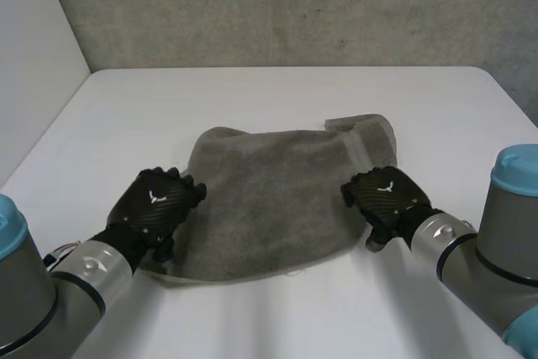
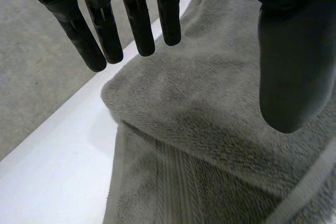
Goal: Fold the towel.
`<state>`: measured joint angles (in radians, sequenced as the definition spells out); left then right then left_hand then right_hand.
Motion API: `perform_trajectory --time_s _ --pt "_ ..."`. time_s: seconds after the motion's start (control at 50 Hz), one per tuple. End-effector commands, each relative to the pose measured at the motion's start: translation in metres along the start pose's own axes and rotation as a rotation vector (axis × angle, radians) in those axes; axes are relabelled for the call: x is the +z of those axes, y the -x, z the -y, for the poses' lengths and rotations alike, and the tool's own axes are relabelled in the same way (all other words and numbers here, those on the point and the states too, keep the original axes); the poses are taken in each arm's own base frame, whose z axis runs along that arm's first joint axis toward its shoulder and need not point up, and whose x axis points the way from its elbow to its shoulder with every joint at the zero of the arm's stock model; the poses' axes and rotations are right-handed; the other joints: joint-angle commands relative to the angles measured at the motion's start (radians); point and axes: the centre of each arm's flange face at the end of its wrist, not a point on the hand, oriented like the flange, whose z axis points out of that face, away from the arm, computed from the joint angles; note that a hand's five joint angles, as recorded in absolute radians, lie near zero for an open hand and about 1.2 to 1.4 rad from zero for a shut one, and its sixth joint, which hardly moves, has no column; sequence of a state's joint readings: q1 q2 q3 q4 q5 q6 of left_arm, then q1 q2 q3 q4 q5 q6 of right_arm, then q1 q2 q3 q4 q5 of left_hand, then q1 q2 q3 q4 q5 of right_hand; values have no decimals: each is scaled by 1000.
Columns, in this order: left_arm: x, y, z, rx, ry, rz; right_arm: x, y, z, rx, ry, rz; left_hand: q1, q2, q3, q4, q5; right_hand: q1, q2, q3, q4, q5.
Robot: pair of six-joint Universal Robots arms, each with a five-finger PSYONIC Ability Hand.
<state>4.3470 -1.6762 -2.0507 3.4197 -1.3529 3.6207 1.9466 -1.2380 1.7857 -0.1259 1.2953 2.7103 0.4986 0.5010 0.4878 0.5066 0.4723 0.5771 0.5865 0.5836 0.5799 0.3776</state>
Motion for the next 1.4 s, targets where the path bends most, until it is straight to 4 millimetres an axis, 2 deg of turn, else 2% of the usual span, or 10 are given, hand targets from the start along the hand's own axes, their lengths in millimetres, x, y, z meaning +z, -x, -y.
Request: perform_trajectory --time_s 0.02,0.56,0.88,1.04,1.12,1.26,1.3,1.34,1.38,1.4 --pt "-5 -4 -13 65 46 -24 -1 16 2 -19 -21 42 -77 -79 -66 -85 -225 -28 -38 -35 -31 -3" --pt "10 -12 -49 112 171 -72 34 31 -18 -34 5 83 47 44 57 39 -102 101 91 94 98 126" --pt "25 -4 -41 117 105 -27 46 21 -14 -51 -38 14 229 226 240 221 80 242 232 235 239 267" --pt "30 -5 -42 116 111 -30 48 22 -21 -48 -15 13 505 502 515 497 356 371 362 364 368 396" --pt "30 -5 -42 116 114 -31 49 21 -20 -46 -15 10 896 894 907 888 748 818 809 812 815 843" --pt "33 7 -23 129 56 31 40 6 7 -27 -90 -39 898 895 908 890 749 819 810 813 816 844" --pt "30 25 12 122 -42 135 23 -18 45 8 -200 -112 898 895 908 890 749 819 810 813 816 844" --pt "30 25 12 122 -42 135 14 -30 64 35 -262 -145 898 895 908 890 749 819 810 813 816 844" --pt "18 46 67 27 -214 254 5 -41 83 65 -320 -170 898 895 908 890 749 819 810 813 816 844" --pt "18 46 68 27 -215 254 -4 -49 101 88 -363 -188 898 895 908 890 749 819 810 813 816 844"
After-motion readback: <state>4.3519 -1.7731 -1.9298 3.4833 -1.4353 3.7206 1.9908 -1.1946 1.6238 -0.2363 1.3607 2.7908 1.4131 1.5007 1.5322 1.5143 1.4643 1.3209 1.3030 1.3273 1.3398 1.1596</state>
